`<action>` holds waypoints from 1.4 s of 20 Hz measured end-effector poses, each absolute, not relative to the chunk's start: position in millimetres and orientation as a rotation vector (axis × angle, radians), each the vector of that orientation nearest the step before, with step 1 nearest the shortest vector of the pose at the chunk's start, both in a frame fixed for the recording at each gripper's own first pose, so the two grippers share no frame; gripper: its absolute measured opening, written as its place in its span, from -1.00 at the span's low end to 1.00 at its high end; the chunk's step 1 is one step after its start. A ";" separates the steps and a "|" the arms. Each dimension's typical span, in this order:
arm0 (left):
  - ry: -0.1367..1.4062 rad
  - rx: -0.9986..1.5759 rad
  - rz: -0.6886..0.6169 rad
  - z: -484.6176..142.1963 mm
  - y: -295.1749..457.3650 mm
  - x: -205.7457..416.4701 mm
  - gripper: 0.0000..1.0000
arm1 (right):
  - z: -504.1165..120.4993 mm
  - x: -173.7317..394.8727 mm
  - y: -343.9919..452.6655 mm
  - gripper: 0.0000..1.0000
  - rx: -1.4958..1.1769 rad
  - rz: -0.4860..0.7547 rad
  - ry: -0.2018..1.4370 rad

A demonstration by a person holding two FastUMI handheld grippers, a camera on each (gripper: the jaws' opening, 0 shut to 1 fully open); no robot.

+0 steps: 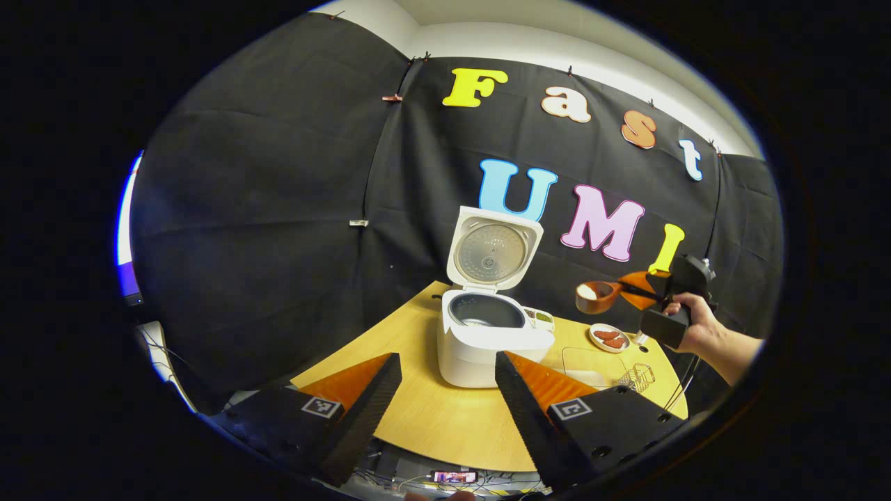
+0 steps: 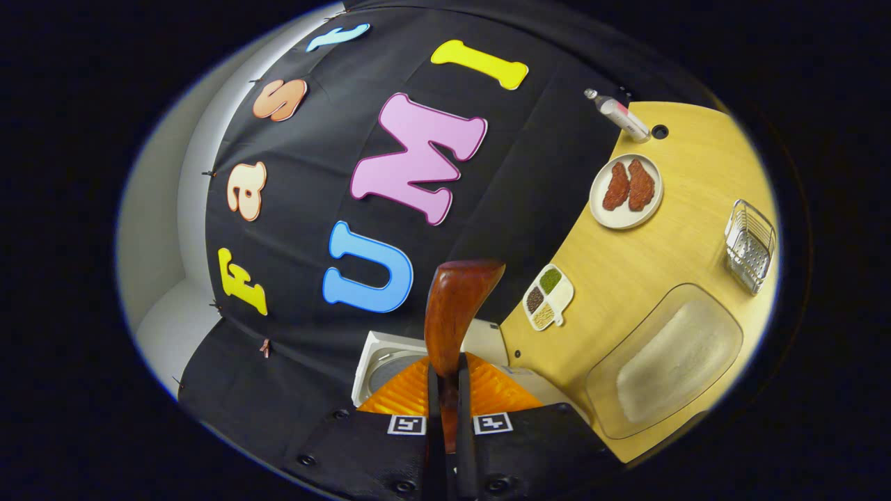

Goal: Close the left gripper, press the button to open the rice cooker; take a wooden spoon from the chopstick holder with the right hand, scoop a spoonful of rice and pour it into the rice cooker, then put the wooden spoon back into the chopstick holder.

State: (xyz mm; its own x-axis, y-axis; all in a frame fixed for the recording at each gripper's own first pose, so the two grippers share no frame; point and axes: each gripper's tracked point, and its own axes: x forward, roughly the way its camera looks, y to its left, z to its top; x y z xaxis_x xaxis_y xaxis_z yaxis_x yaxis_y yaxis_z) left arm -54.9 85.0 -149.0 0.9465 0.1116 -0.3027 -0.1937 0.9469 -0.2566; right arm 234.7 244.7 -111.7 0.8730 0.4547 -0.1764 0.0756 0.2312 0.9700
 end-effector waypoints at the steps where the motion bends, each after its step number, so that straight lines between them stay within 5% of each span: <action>1: 0.296 -0.293 0.161 -153.0 85.3 -55.9 0.88 | -103.4 237.6 257.1 -0.80 1.326 0.290 0.474; 13: 0.336 -0.384 0.158 -179.6 70.7 -72.2 0.87 | -112.2 269.9 390.9 -0.79 1.082 0.373 0.524; 28: 0.370 -0.441 0.208 -197.2 91.8 -65.8 0.88 | -150.7 300.0 481.7 -0.79 0.351 0.467 0.438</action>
